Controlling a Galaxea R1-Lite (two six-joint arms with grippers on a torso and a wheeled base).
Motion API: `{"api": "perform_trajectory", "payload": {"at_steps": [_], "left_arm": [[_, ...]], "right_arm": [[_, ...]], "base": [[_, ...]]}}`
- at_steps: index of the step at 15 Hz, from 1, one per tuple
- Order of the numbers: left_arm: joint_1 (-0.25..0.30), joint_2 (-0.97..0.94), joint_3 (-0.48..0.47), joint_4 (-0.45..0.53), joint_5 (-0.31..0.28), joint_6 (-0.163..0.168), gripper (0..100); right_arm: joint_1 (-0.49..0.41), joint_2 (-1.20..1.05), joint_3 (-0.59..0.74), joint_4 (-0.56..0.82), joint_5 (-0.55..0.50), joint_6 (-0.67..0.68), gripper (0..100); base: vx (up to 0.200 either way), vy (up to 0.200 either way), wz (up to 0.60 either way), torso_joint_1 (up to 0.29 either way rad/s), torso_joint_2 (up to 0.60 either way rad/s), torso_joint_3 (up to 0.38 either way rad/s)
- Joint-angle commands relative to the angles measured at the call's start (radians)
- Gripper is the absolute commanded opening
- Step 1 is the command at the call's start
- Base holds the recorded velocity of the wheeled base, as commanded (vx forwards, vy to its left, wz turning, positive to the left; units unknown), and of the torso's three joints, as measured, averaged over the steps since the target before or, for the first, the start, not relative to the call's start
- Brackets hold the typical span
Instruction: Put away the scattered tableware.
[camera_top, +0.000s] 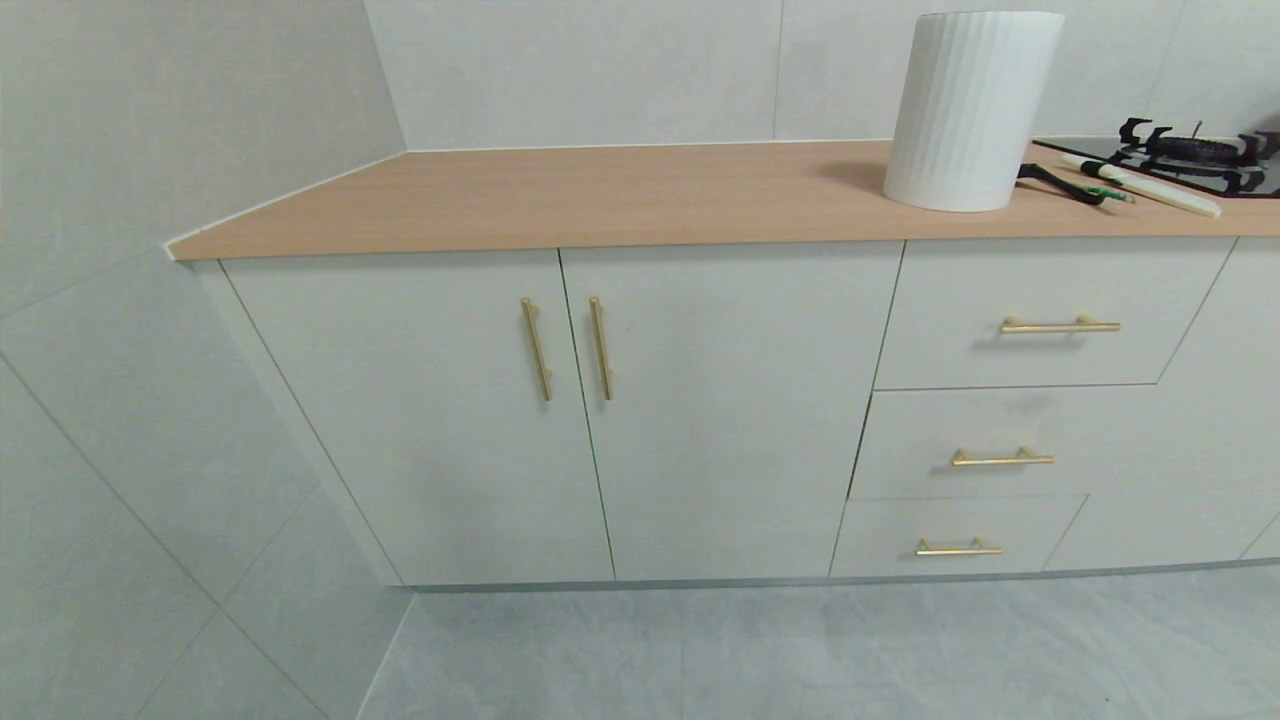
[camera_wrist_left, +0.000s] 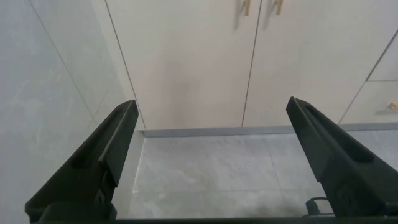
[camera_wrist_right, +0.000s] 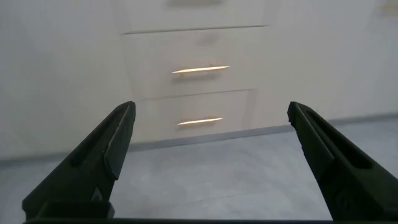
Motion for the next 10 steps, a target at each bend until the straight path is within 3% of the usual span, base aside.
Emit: {"api": "perform_trajectory", "payload": {"at_steps": [1, 10], "left_arm": [[0.0, -0.001, 0.0, -0.001, 0.0, 0.0, 100], [0.0, -0.001, 0.0, -0.001, 0.0, -0.002, 100]], "right_arm": [[0.002, 0.002, 0.002, 0.014, 0.046, 0.003, 100], [0.002, 0.001, 0.004, 0.012, 0.043, 0.01, 100]], "base": [[0.0, 0.0, 0.0, 0.0, 0.0, 0.0], [0.0, 0.0, 0.0, 0.0, 0.0, 0.0]]}}
